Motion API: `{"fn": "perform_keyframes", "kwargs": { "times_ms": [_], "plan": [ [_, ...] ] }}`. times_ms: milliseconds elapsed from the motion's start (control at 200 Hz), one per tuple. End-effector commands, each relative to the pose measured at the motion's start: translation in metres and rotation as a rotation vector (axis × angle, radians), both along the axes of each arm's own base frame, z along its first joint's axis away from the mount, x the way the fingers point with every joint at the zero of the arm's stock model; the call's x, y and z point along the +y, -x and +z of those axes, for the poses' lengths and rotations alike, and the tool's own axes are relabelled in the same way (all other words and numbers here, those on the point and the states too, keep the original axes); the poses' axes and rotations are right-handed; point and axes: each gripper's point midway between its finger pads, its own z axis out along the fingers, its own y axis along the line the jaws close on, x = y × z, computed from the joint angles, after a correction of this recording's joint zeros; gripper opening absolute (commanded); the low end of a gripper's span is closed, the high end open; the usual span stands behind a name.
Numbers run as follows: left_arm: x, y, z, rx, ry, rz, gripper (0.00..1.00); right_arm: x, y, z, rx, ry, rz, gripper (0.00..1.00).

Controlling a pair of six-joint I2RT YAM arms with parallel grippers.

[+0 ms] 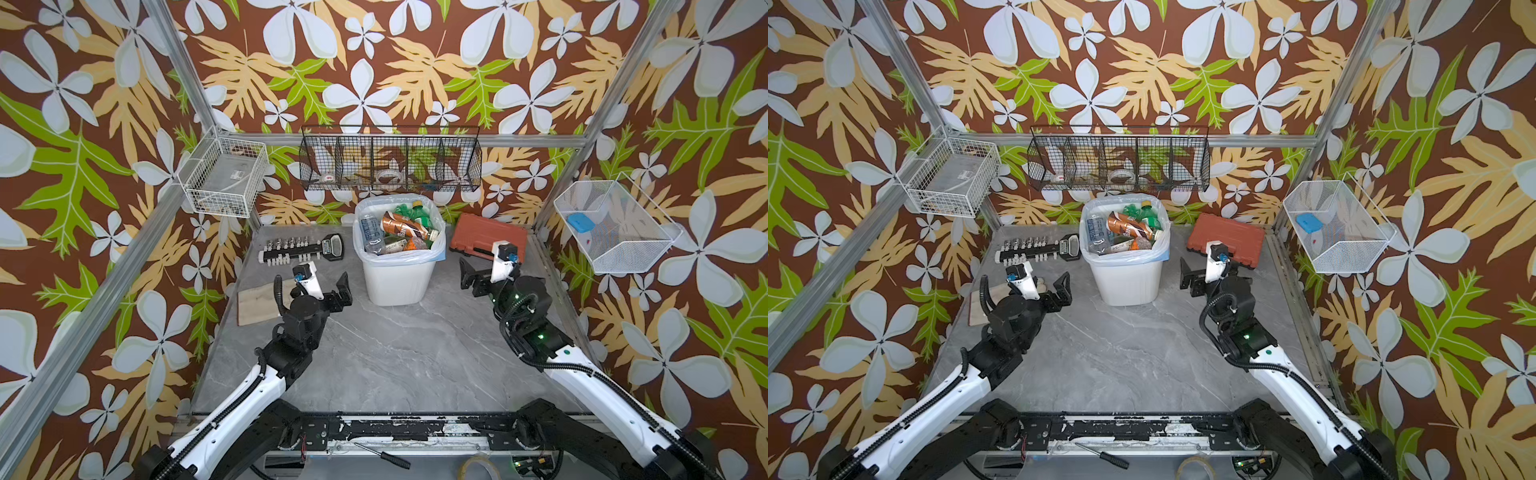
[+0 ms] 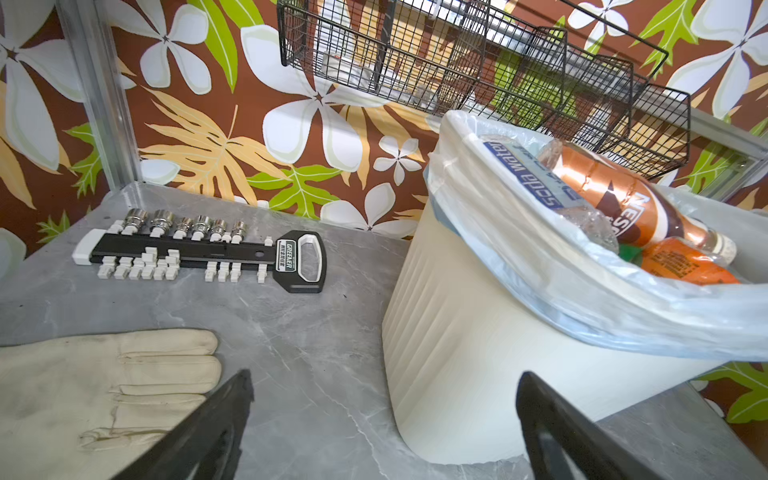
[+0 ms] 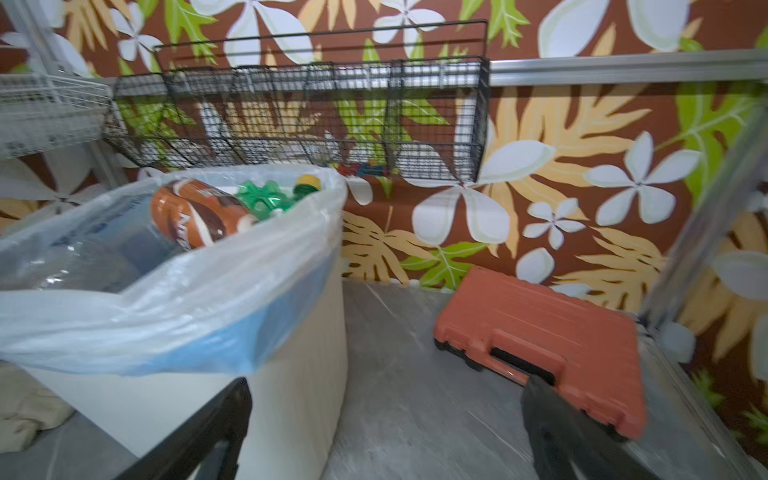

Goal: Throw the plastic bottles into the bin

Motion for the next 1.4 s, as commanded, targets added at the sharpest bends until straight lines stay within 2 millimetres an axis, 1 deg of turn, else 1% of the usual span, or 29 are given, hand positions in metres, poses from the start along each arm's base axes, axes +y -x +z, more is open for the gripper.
{"fn": "perform_keyframes", "kwargs": {
  "times_ms": [0,50,85,200,295,345,395,445,480,500,520,545,565,580,610,626,651,671,736,791,826,841,876,896,951,996,1056,1161,1396],
  "plan": [
    [0.032,0.002,0.0,-0.06,-0.052,0.177,1.0,-0.062,0.014,-0.027,0.019,0.038,-0.328,1.0],
    [0.056,0.008,-0.009,-0.07,-0.089,0.309,1.0,-0.083,0.024,-0.043,0.025,0.062,-0.44,1.0],
    [0.071,0.015,-0.015,-0.081,-0.118,0.389,1.0,-0.094,0.03,-0.055,0.032,0.08,-0.496,1.0],
    [0.105,0.032,-0.035,-0.112,-0.199,0.547,1.0,-0.106,0.036,-0.086,0.044,0.136,-0.554,0.99],
    [0.126,0.033,-0.058,-0.134,-0.17,0.564,1.0,-0.117,0.033,-0.107,0.052,0.165,-0.6,0.99],
    [0.135,0.03,-0.07,-0.123,-0.16,0.553,1.0,-0.12,0.029,-0.12,0.059,0.182,-0.598,0.99],
    [0.14,0.025,-0.08,-0.107,-0.168,0.544,1.0,-0.126,0.027,-0.126,0.04,0.189,-0.609,1.0],
    [0.142,0.018,-0.088,-0.096,-0.191,0.518,1.0,-0.131,0.025,-0.133,0.025,0.199,-0.611,1.0],
    [0.142,0.011,-0.084,-0.123,-0.197,0.5,1.0,-0.135,0.023,-0.138,0.02,0.201,-0.613,1.0],
    [0.139,0.002,-0.085,-0.102,-0.195,0.467,1.0,-0.136,0.02,-0.143,0.023,0.207,-0.607,1.0],
    [0.133,-0.007,-0.092,-0.057,-0.191,0.421,1.0,-0.137,0.018,-0.146,0.019,0.209,-0.598,1.0],
    [0.127,-0.017,-0.092,-0.046,-0.188,0.371,1.0,-0.139,0.016,-0.143,-0.007,0.217,-0.607,1.0],
    [0.125,-0.022,-0.092,-0.057,-0.177,0.355,1.0,-0.14,0.015,-0.142,-0.023,0.204,-0.606,1.0],
    [0.123,-0.026,-0.092,-0.063,-0.174,0.338,1.0,-0.14,0.013,-0.146,-0.02,0.194,-0.595,0.99],
    [0.121,-0.032,-0.104,-0.03,-0.179,0.319,1.0,-0.136,0.008,-0.154,-0.003,0.193,-0.559,1.0],
    [0.119,-0.034,-0.107,-0.034,-0.182,0.311,1.0,-0.137,0.006,-0.152,-0.013,0.193,-0.559,1.0],
    [0.115,-0.032,-0.103,-0.073,-0.201,0.284,1.0,-0.137,0.004,-0.151,-0.023,0.194,-0.558,1.0],
    [0.111,-0.031,-0.108,-0.057,-0.204,0.259,1.0,-0.136,0.004,-0.153,-0.007,0.195,-0.553,1.0],
    [0.113,-0.023,-0.104,-0.104,-0.183,0.27,1.0,-0.132,0.001,-0.161,0.032,0.168,-0.477,0.99],
    [0.11,-0.025,-0.105,-0.097,-0.199,0.25,1.0,-0.131,0.003,-0.17,0.043,0.149,-0.435,1.0],
    [0.108,-0.027,-0.108,-0.076,-0.201,0.239,1.0,-0.131,0.002,-0.164,-0.01,0.157,-0.438,1.0],
    [0.108,-0.028,-0.109,-0.069,-0.202,0.237,1.0,-0.13,0.001,-0.158,-0.043,0.159,-0.44,1.0],
    [0.11,-0.031,-0.109,-0.065,-0.202,0.249,1.0,-0.129,0.0,-0.156,-0.049,0.166,-0.445,0.99],
    [0.11,-0.031,-0.107,-0.074,-0.204,0.252,1.0,-0.129,0.0,-0.166,0.0,0.169,-0.434,0.99],
    [0.11,-0.03,-0.108,-0.067,-0.199,0.257,1.0,-0.127,-0.003,-0.173,0.066,0.168,-0.419,1.0],
    [0.111,-0.03,-0.108,-0.07,-0.199,0.258,1.0,-0.129,-0.005,-0.17,0.04,0.169,-0.428,1.0],
    [0.11,-0.029,-0.107,-0.075,-0.199,0.255,1.0,-0.13,-0.003,-0.163,-0.01,0.161,-0.441,0.99],
    [0.109,-0.029,-0.107,-0.077,-0.2,0.251,1.0,-0.132,-0.003,-0.167,0.019,0.163,-0.448,1.0],
    [0.109,-0.032,-0.108,-0.069,-0.206,0.246,1.0,-0.132,-0.003,-0.165,0.009,0.16,-0.452,1.0]
  ]
}}
